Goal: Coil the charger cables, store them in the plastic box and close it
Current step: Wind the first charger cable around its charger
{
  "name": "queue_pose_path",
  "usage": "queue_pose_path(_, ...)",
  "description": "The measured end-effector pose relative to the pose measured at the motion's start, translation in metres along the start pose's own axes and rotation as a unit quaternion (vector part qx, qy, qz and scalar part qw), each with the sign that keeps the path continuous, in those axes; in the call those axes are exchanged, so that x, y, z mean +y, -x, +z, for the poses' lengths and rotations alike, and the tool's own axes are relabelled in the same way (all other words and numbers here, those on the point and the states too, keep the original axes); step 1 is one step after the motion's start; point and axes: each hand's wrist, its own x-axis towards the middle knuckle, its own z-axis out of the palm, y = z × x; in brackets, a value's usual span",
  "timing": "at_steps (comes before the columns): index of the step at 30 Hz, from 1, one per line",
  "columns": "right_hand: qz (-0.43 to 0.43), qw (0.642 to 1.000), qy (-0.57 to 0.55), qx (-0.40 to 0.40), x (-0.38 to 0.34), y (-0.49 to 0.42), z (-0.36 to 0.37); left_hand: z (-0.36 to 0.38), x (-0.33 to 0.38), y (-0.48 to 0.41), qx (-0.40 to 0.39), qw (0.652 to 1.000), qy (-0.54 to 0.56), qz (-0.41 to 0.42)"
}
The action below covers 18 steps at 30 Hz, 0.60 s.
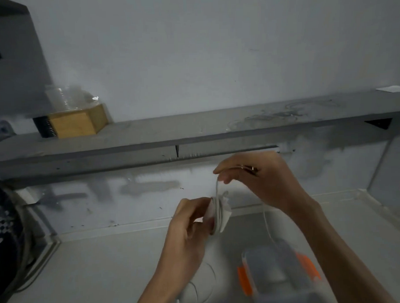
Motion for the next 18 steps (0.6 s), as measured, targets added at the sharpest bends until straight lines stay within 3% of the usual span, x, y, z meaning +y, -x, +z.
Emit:
queue_pose_path(3, 0.055, 0.990, -0.129, -0.030, 0.013, -0.004, 0.001, -0.005, 0.024, 0.008, -0.039, 0.999, 0.017, 0.035)
queue_pose_path(6, 0.051, 0.975, -0.211, -0.039, 0.026, 0.004, 0.027, -0.009, 0.037, 0.006, -0.036, 0.998, 0.020, 0.040)
queue_pose_path(10, 0.066, 0.971, -0.205, 0.102, 0.030, 0.011, 0.037, -0.012, 0.031, 0.001, -0.028, 0.999, -0.039, -0.023)
queue_pose_path(12, 0.076, 0.973, -0.181, 0.123, 0.029, 0.008, 0.033, -0.012, 0.031, 0.004, -0.056, 0.997, -0.033, -0.049)
queue_pose_path(16, 0.136, 0.960, -0.241, -0.033, 0.032, 0.026, 0.066, -0.012, 0.043, 0.004, -0.046, 0.998, 0.015, -0.037)
queue_pose_path(18, 0.192, 0.943, -0.267, -0.055, 0.031, 0.050, 0.092, -0.012, 0.038, -0.003, -0.009, 0.997, 0.043, -0.064)
